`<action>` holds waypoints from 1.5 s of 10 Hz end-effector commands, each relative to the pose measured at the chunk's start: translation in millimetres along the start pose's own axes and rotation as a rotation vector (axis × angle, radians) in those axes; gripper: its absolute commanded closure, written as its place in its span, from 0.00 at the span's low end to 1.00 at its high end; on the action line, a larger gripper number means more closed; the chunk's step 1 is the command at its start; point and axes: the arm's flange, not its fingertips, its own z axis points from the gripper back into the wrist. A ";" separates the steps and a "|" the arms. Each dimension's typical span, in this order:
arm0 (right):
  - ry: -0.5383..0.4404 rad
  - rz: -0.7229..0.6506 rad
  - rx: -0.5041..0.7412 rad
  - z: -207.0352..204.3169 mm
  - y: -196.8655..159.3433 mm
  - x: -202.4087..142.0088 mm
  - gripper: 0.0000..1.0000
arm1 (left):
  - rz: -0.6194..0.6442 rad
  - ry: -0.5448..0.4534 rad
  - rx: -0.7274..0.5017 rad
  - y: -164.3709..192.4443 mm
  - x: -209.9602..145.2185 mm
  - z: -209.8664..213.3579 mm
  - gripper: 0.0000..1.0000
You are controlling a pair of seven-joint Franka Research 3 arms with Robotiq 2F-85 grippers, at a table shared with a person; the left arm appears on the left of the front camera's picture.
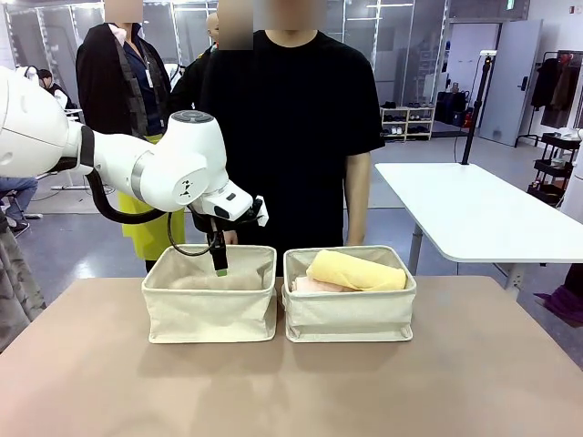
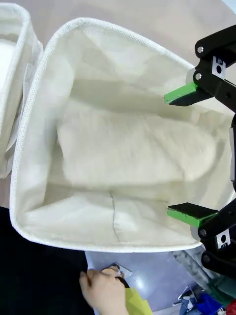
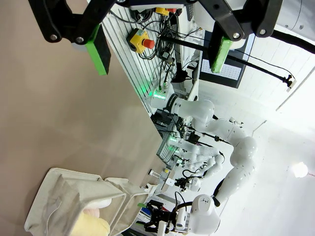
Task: Divide the towels into two baskets.
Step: Pick up one hotel-folded towel from the bottom of the table and place it in the Fabric basket indicated by the person.
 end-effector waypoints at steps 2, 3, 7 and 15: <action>0.003 0.002 0.001 -1.0 2.5 -0.4 0.00 | 0.001 0.029 0.019 3.0 -0.7 5.4 0.00; 0.003 0.002 0.001 -1.0 2.5 -0.4 0.00 | 0.005 0.027 0.022 1.1 -0.2 8.0 0.00; 0.003 0.002 0.001 -1.0 2.5 -0.4 0.00 | -0.001 -0.002 0.008 2.1 1.1 3.4 0.00; 0.003 0.002 0.001 -1.0 2.5 -0.4 0.00 | -0.001 -0.002 0.008 2.1 1.1 3.4 0.00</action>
